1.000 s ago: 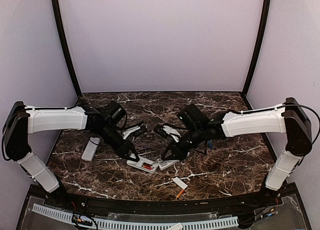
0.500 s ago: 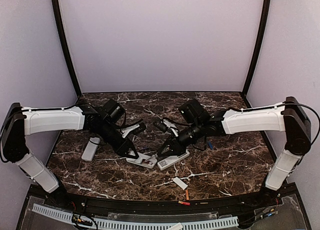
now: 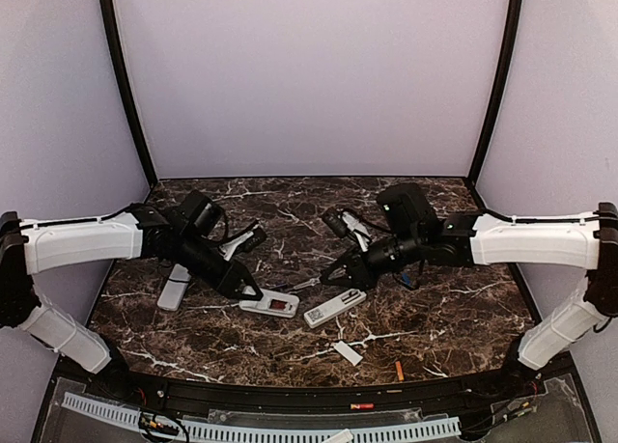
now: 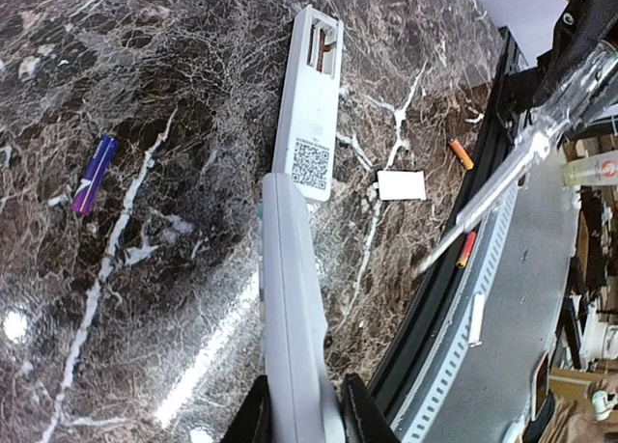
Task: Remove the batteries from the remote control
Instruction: Remove the battery from the remote control without the battery cover, then place the remote control without batteries at the center of the board.
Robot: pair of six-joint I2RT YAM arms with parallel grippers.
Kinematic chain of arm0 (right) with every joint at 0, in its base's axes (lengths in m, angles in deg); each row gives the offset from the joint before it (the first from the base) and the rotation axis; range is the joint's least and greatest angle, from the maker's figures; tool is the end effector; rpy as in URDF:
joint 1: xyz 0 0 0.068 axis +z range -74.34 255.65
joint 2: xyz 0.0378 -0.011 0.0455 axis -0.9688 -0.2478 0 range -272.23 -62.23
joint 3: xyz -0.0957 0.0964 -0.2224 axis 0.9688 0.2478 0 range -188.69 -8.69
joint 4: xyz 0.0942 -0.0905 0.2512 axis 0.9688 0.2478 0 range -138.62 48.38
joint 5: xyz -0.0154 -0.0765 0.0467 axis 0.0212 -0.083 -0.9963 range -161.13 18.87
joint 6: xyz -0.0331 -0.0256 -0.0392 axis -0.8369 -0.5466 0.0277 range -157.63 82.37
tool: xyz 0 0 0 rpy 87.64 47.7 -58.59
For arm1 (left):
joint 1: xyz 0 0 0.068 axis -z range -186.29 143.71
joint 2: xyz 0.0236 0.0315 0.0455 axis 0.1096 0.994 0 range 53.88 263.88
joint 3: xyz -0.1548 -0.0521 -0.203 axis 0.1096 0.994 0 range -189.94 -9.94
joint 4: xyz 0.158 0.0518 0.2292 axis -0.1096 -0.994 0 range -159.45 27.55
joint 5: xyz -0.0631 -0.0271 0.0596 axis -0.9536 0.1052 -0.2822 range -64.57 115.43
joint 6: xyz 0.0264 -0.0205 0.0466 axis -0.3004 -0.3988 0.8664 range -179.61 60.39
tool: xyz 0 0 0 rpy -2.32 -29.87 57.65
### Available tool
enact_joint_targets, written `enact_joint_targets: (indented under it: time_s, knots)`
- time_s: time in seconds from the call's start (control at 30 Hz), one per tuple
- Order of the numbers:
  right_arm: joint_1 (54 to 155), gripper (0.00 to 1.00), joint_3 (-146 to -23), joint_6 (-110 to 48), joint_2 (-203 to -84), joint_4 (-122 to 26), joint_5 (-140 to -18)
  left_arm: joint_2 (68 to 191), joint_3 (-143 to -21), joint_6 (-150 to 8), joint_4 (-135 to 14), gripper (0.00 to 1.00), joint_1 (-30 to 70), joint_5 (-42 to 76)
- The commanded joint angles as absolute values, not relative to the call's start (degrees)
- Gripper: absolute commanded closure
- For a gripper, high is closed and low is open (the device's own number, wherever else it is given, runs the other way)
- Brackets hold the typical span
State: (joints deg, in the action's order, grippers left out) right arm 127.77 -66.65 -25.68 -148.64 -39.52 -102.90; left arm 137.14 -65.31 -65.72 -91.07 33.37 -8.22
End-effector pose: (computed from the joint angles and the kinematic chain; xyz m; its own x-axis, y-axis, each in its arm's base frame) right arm 0.2008 0.2930 0.2233 -0.5581 -0.4309 -0.7091 -0.8298 0.2880 0.4780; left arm 0.2282 -0.2183 0.2008 -0.7200 0.4818 -0.4994 0.6939 0.5000 -0.5182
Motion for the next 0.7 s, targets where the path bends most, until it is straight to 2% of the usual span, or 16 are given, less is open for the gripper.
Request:
enact_joint_targets:
  time_s: [0.0, 0.17, 0.33, 0.67]
  knots:
    - [127.53, 1.00, -62.07, -17.12, -141.03, -43.11, -90.56, 128.13, -58.64, -81.29, -82.43, 1.00, 32.93, -9.97]
    - [127.58, 1.00, -56.43, -8.01, -133.78, -42.91, -77.63, 120.06, -46.89, -97.06, -69.92, 1.00, 32.99, -8.20]
    - [127.52, 1.00, -51.73, 1.40, -128.17, -39.37, -64.37, 117.00, -41.54, -105.43, -66.78, 0.98, 33.07, -4.96]
    - [127.53, 1.00, -48.46, 11.45, -132.95, -34.38, -54.49, 120.04, -36.73, -109.78, -62.62, 0.91, 33.12, -6.04]
